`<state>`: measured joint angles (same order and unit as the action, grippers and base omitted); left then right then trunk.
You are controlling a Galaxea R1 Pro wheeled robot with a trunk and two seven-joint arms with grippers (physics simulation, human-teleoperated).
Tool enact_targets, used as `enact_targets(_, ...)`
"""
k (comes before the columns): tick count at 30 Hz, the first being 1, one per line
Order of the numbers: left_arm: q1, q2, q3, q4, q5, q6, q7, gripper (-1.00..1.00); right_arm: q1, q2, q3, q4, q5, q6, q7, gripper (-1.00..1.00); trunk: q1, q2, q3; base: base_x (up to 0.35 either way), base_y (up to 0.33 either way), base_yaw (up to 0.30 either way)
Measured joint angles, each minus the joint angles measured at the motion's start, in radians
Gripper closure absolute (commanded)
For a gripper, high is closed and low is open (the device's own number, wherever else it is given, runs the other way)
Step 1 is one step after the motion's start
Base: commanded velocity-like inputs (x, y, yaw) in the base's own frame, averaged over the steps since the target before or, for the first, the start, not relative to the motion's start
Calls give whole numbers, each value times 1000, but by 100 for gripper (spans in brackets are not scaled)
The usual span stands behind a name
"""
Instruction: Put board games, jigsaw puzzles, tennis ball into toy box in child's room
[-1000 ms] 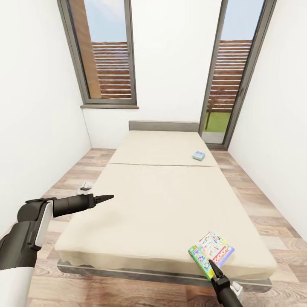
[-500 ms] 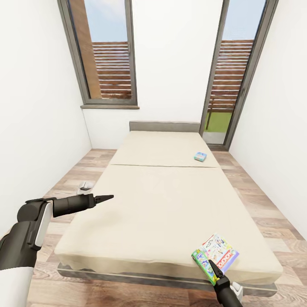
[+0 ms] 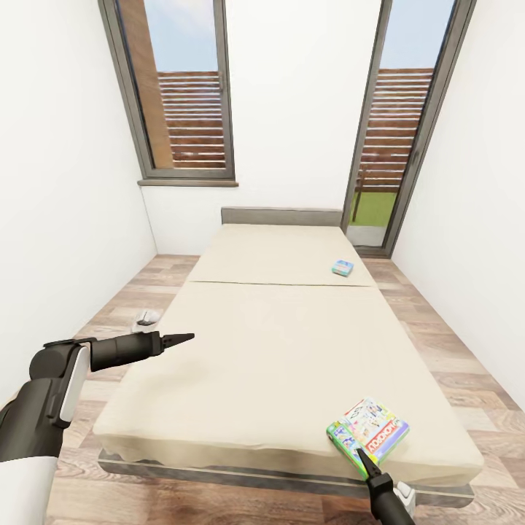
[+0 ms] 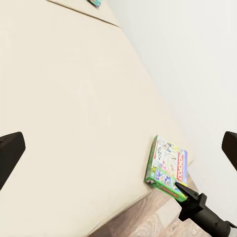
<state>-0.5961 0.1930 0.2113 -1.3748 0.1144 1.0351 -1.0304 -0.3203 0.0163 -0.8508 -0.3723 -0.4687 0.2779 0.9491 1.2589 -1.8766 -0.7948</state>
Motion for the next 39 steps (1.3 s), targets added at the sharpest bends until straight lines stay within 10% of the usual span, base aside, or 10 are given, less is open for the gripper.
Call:
enact_targets(13,0,0,0,0,0,0,0,-100,0,0,0,0,0,-2,0,100,0,0,0,0,0,0)
enact_targets(39,0,0,0,0,0,0,0,-100,0,0,3,0,6,-6,-7,100,-100,182,81,0,0,0)
